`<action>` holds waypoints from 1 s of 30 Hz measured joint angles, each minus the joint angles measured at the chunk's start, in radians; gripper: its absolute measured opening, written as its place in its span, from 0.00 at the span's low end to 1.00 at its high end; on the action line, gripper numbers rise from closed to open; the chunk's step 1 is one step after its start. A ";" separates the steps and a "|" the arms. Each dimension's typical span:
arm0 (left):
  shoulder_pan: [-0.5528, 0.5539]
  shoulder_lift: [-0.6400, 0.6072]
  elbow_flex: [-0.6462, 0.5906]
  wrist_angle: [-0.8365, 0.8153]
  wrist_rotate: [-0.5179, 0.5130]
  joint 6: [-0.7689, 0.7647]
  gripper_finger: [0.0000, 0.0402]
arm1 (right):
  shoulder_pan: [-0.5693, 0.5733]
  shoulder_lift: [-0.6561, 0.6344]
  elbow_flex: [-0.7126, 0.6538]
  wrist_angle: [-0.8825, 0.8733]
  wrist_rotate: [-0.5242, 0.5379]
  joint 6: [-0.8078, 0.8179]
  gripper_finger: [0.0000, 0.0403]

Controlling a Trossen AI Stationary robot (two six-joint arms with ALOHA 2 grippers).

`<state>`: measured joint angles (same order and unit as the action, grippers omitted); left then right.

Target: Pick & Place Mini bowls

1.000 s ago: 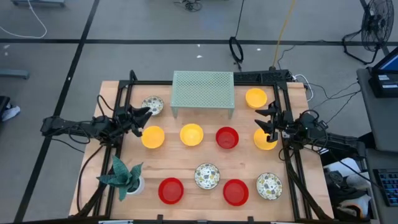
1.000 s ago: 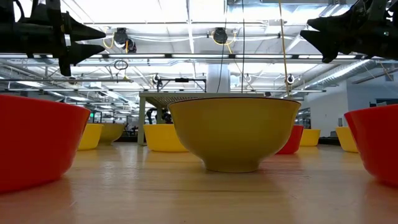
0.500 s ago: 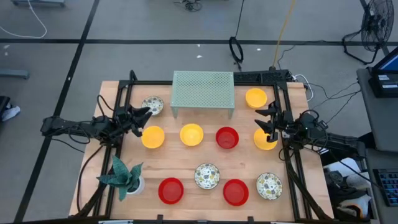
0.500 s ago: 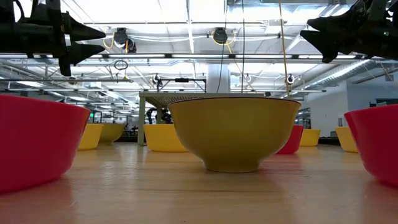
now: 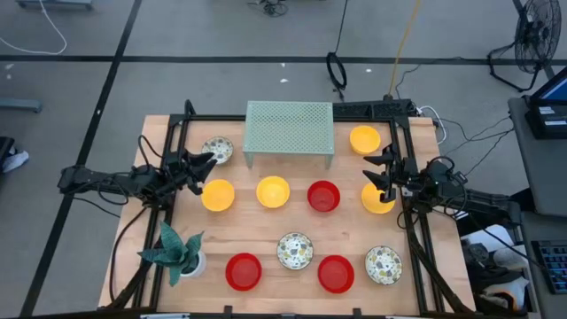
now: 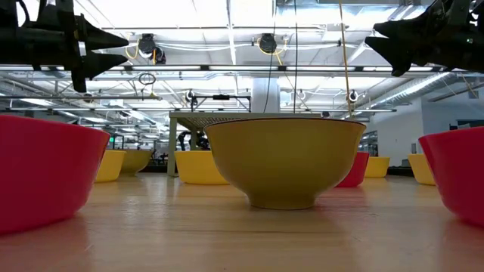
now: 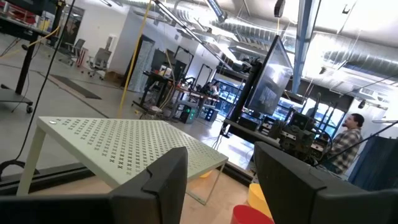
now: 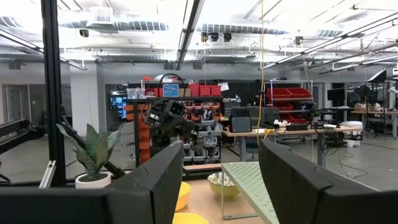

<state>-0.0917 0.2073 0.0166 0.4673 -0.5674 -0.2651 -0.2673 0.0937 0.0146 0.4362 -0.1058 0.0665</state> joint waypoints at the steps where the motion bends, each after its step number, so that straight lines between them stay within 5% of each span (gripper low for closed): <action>1: 0.000 0.000 0.000 0.000 0.000 0.000 0.47 | 0.000 0.000 0.000 0.000 0.000 0.000 0.49; 30: 0.000 0.000 0.000 0.001 -0.012 0.000 0.47 | 0.000 0.000 0.000 0.000 0.000 0.000 0.49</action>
<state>-0.0921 0.2073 0.0167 0.4680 -0.5793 -0.2649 -0.2675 0.0937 0.0144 0.4360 -0.1056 0.0663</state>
